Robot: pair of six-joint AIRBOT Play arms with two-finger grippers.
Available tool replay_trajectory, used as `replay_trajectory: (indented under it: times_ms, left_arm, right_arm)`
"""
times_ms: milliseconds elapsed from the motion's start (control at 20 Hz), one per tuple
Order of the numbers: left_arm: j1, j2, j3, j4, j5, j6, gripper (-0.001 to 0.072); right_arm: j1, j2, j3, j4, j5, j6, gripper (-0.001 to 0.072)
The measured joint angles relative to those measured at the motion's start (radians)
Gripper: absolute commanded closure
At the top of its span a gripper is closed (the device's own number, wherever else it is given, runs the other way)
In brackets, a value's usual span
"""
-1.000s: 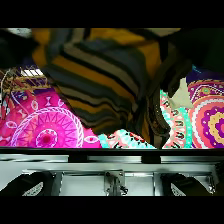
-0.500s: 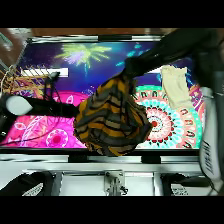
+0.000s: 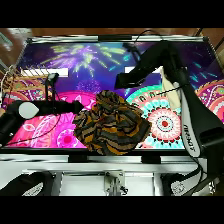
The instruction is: Fold the shirts.
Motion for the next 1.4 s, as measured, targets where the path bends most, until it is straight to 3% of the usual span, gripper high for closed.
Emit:
replay_trajectory:
  times_ms: [100,400,650,950,1000,1050,1100,1150,1250,1400]
  left_arm:
    - [0.035,-0.064,0.096,0.008,0.0,0.041,0.0093]
    - [0.051,-0.415,0.336,-0.003,-0.156,0.096,0.0093]
    - [0.027,-0.582,0.388,-0.095,-0.257,0.158,0.0091]
    - [-0.001,-0.672,0.399,-0.144,-0.27,0.182,0.012]
    - [-0.003,-0.681,0.4,-0.145,-0.264,0.182,0.0231]
    - [-0.005,-0.687,0.4,-0.151,-0.262,0.181,0.0441]
    - [-0.009,-0.693,0.4,-0.152,-0.257,0.18,0.0551]
    - [-0.011,-0.697,0.401,-0.154,-0.255,0.177,0.0605]
    - [-0.01,-0.701,0.405,-0.154,-0.246,0.174,0.0648]
    - [-0.01,-0.7,0.446,-0.15,-0.245,0.185,0.065]
  right_arm:
    - [-0.075,0.035,0.003,-0.064,-0.051,0.026,0.009]
    - [-0.241,0.07,-0.204,-0.135,-0.184,0.083,0.009]
    - [-0.249,0.074,-0.464,-0.047,-0.076,0.069,0.009]
    - [-0.206,0.047,-0.583,-0.013,0.032,0.049,0.009]
    - [-0.193,0.038,-0.589,-0.008,0.046,0.046,0.009]
    - [-0.179,0.027,-0.594,-0.008,0.061,0.043,0.009]
    - [-0.169,0.018,-0.597,-0.008,0.082,0.04,0.0093]
    - [-0.158,0.01,-0.599,-0.008,0.109,0.04,0.0149]
    - [-0.134,0.002,-0.603,-0.005,0.167,0.036,0.0644]
    - [-0.114,0.009,-0.595,-0.006,0.24,0.024,0.0637]
